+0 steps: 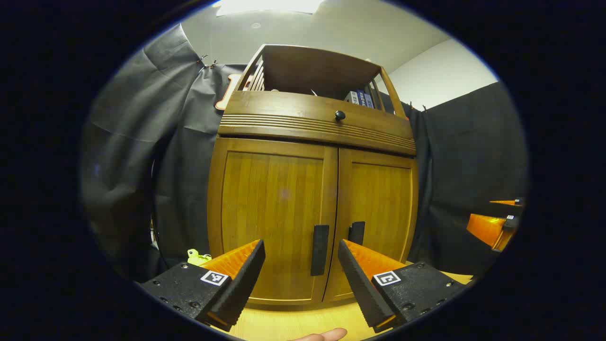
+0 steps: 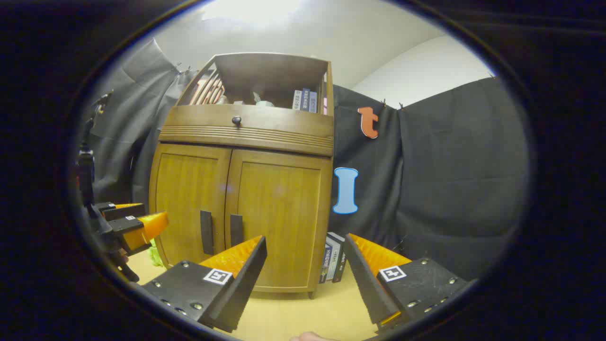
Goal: Open the right door of the double-door shoe cabinet with the right hand, and open the left door with the left hand.
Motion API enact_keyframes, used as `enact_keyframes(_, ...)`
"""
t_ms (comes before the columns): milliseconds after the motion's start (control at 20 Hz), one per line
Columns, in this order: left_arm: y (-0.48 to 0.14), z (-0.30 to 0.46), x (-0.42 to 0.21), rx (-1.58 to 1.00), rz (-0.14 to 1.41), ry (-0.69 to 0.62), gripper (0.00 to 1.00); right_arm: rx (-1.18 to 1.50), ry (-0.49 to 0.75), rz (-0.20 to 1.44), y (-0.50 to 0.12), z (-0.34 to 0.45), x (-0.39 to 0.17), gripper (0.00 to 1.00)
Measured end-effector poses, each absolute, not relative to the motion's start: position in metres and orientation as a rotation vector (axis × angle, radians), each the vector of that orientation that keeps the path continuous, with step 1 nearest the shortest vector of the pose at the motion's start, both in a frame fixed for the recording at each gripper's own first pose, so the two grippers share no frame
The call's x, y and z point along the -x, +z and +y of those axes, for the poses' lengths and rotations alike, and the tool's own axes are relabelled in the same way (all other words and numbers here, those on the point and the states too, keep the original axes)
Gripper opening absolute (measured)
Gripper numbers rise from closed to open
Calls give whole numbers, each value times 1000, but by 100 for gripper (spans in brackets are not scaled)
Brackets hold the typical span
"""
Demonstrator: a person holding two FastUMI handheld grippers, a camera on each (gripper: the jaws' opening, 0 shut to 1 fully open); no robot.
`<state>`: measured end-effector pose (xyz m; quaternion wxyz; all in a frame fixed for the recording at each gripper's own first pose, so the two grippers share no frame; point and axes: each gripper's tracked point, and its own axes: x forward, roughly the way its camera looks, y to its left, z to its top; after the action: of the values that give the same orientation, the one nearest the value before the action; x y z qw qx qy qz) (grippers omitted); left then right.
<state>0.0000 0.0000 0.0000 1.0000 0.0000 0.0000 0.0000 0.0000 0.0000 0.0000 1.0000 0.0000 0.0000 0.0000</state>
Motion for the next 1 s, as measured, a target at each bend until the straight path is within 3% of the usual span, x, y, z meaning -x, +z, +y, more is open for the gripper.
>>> enact_keyframes(300,-1,-4,-4,4,4,19,92,-16,19,-6,2,-1,4,97)
enact_keyframes(350,-1,-5,-4,9,3,18,95,-17,26,-1,0,0,3,97)
enact_keyframes(450,0,-7,-2,18,9,-5,92,-24,56,3,0,7,3,100)
enact_keyframes(700,7,-10,3,9,-6,-42,92,-25,72,3,-1,16,-2,97)
enact_keyframes(750,8,-10,5,9,-15,-40,96,-28,75,5,-3,19,-5,97)
enact_keyframes(1000,11,-1,5,33,-22,-15,91,-41,102,24,-13,39,-31,97)
